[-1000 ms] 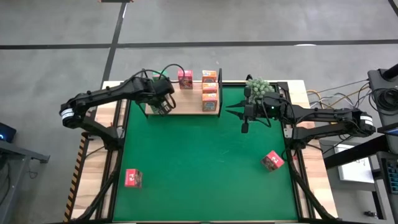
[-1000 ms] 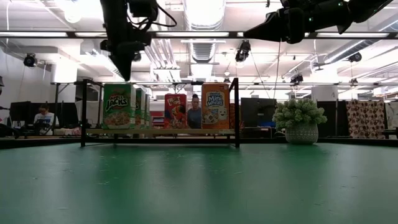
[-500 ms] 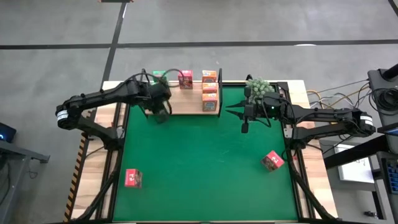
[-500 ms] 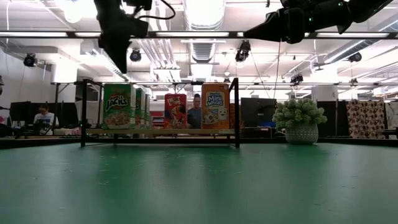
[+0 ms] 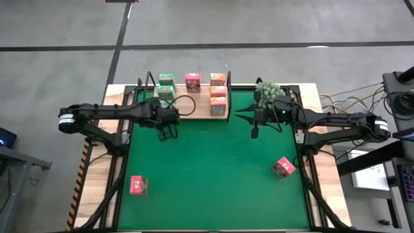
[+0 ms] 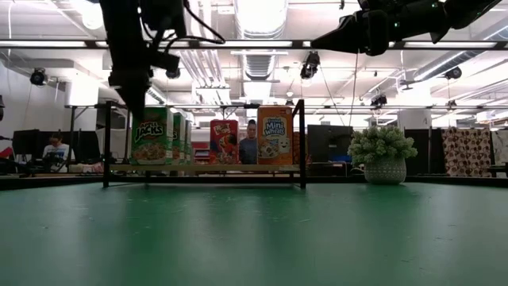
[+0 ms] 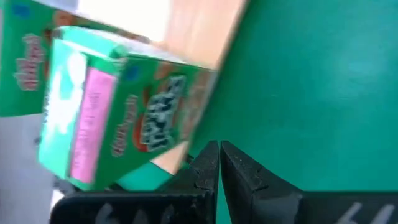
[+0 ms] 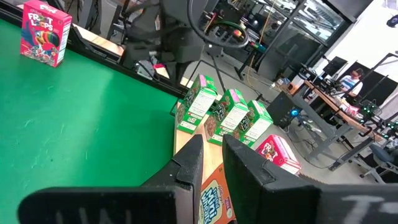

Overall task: Stack cereal on shelf
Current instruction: Put the green cereal box aligned with the other green cereal box on the shelf

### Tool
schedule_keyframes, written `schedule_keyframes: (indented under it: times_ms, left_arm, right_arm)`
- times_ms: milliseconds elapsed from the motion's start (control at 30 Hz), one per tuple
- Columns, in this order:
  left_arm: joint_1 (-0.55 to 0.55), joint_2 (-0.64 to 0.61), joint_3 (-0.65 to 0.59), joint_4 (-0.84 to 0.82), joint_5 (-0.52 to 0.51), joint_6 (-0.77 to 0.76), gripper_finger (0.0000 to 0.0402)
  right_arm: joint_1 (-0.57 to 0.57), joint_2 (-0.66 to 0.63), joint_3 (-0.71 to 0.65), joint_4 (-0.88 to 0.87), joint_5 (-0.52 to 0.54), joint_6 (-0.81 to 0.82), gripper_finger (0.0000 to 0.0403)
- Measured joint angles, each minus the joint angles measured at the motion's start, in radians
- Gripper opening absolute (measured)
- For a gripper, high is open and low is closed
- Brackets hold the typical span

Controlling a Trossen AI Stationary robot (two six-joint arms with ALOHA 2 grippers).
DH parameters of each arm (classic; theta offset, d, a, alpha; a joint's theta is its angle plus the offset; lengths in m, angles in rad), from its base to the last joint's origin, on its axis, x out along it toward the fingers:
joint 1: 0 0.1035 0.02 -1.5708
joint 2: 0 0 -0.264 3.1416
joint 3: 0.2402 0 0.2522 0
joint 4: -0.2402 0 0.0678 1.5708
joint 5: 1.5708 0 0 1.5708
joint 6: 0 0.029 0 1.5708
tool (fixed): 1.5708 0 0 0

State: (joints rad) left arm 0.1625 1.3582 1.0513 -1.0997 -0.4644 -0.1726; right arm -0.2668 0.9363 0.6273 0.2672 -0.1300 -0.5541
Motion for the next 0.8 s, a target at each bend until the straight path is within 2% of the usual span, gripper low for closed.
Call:
schedule_keyframes:
  times_ms: [200,800]
  left_arm:
    - [0.005,0.0,-0.029,0.017,-0.154,0.007,0.0]
    - [0.062,0.0,-0.065,0.138,-0.208,0.059,0.0]
  right_arm:
    - [0.0,0.0,0.0,0.0,0.001,0.0,0.0052]
    - [0.0,0.0,0.0,0.0,0.003,0.0,0.0052]
